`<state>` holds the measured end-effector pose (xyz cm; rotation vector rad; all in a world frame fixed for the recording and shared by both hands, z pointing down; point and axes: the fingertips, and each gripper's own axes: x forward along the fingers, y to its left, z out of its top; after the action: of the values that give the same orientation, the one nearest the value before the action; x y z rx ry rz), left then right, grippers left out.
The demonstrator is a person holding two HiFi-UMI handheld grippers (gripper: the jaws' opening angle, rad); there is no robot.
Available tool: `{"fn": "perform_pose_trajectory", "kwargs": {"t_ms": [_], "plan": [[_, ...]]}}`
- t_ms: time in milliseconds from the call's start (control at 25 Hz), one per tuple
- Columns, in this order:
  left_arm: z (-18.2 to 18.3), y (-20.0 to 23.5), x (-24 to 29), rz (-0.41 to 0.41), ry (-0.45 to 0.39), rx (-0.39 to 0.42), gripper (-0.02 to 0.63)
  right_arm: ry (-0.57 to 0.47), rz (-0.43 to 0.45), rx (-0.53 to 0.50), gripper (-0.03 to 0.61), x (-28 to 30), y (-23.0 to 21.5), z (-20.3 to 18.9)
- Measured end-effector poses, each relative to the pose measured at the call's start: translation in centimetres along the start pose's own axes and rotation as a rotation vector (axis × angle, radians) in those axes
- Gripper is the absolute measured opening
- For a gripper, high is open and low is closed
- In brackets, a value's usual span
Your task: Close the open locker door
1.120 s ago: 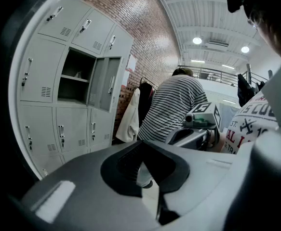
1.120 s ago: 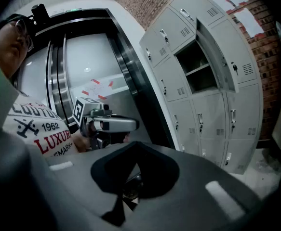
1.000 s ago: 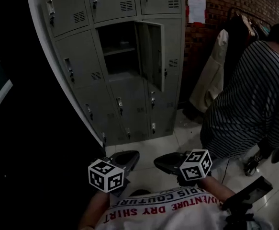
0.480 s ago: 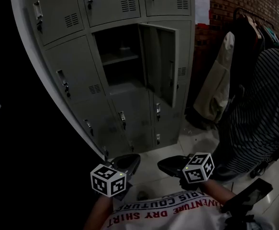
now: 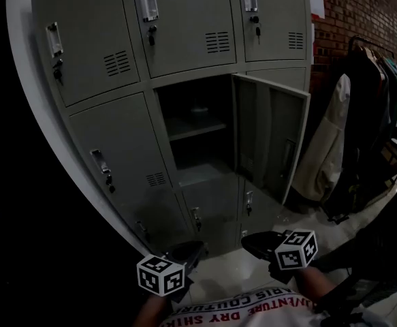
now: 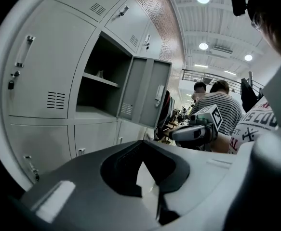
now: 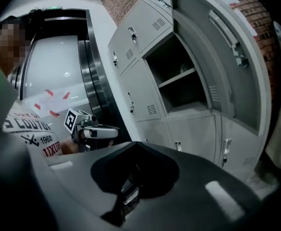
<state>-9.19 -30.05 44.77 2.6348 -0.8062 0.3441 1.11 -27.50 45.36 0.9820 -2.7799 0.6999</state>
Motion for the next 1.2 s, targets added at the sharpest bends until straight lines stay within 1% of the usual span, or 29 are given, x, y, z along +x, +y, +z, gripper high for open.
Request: {"fn": "perform_pose_trajectory", "kwargs": {"t_ms": [40,160,360,560,680,760,840,960,1080,1200], "plan": [[0.4,0.8,0.4,-0.011,-0.002,0.0,0.005,-0.01,-0.028,0.0,-0.002,0.0,-1.1,0.8],[1.4,2.4,1.9,-0.039,0.0,-0.003,0.005,-0.052,-0.096,0.044,-0.002,-1.3,-4.2,2.9],[3.2,3.3,4.5,-0.067,-0.003,0.012,0.005,-0.105,-0.169,0.063,-0.002,-4.3,-7.9,5.0],[5.8,3.1,7.2,-0.081,-0.008,0.036,0.005,-0.212,-0.252,0.061,-0.002,-9.0,-12.4,8.8],[6.4,2.7,8.8,-0.087,-0.003,0.058,0.005,-0.272,-0.326,0.038,-0.002,-12.2,-15.0,11.1],[6.4,2.2,9.8,-0.1,0.006,0.062,0.005,-0.317,-0.359,0.033,-0.002,-14.2,-16.4,12.6],[6.2,1.8,10.5,-0.109,0.022,0.065,0.005,-0.351,-0.38,0.023,-0.002,-15.8,-17.4,14.2],[6.2,1.1,11.0,-0.119,0.032,0.059,0.005,-0.364,-0.399,-0.005,-0.002,-16.8,-18.3,15.7],[6.2,0.8,11.3,-0.116,0.035,0.056,0.005,-0.35,-0.393,-0.037,-0.002,-16.2,-18.9,16.7],[5.9,0.4,11.2,-0.11,0.046,0.052,0.005,-0.34,-0.368,-0.044,-0.002,-15.0,-18.9,17.0]]}}
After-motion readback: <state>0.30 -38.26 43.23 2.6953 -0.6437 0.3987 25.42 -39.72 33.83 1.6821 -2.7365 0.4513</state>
